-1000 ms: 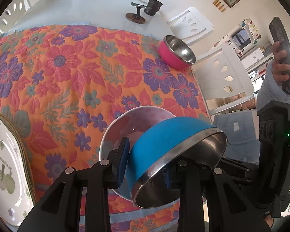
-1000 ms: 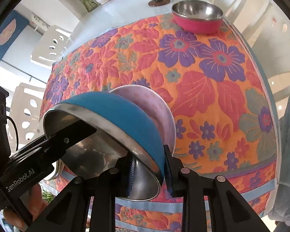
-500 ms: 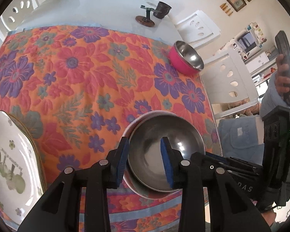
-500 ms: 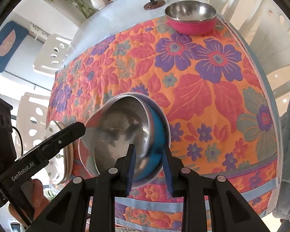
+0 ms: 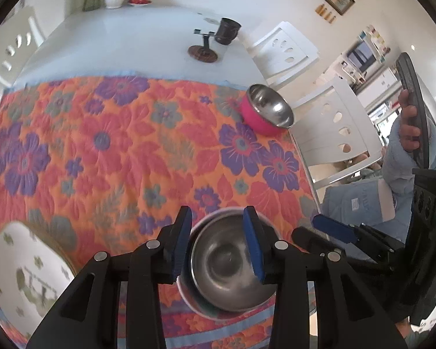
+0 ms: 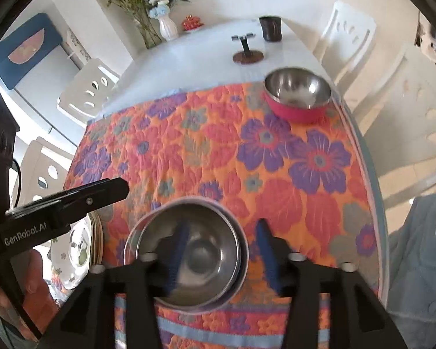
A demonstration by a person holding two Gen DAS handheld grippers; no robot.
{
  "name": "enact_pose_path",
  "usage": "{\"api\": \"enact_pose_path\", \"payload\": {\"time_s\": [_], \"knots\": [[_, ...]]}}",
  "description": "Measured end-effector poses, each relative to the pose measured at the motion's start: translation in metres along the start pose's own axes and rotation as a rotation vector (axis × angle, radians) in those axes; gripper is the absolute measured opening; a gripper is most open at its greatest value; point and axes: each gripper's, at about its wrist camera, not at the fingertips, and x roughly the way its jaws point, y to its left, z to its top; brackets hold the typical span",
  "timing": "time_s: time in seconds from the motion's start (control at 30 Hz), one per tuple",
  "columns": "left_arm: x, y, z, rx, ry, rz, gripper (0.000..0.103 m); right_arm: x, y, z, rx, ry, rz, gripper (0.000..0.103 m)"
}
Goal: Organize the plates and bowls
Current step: 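Move the left tool to the pink steel bowl and grasp its rim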
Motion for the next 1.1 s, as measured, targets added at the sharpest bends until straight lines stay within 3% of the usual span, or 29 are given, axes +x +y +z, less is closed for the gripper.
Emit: {"api": "enact_pose_path", "payload": {"time_s": [0.17,0.3,0.37,0.43,0.77,0.8,0.9,1.0,1.07,1.1], "knots": [[0.009,-0.01,0.034,0.042,0.013,0.005,0.035,0.008,-0.014,0.017,0.044,-0.011,-0.005,0.053],[0.027,-0.015,0.067,0.07,0.031,-0.005,0.043,0.028,-0.038,0.035,0.127,-0.018,-0.048,0.055],[0.041,-0.015,0.081,0.068,0.045,-0.013,0.063,0.04,-0.051,0.042,0.172,-0.019,-0.059,0.056],[0.057,-0.015,0.097,0.054,0.058,-0.036,0.07,0.053,-0.066,0.048,0.23,-0.02,-0.059,0.056],[0.167,-0.022,0.173,-0.009,0.158,-0.149,0.07,0.098,-0.149,0.081,0.631,-0.156,-0.016,0.065],[0.178,-0.023,0.179,-0.02,0.166,-0.168,0.069,0.104,-0.156,0.087,0.654,-0.169,-0.019,0.07],[0.207,-0.03,0.191,-0.008,0.19,-0.213,0.063,0.112,-0.172,0.101,0.718,-0.192,-0.033,0.071],[0.233,-0.038,0.198,0.024,0.216,-0.181,0.062,0.124,-0.184,0.115,0.726,-0.18,-0.04,0.071],[0.248,-0.043,0.201,0.04,0.227,-0.172,0.049,0.134,-0.191,0.122,0.712,-0.158,-0.059,0.069],[0.256,-0.044,0.202,0.044,0.241,-0.168,0.044,0.14,-0.193,0.125,0.696,-0.14,-0.077,0.061]]}}
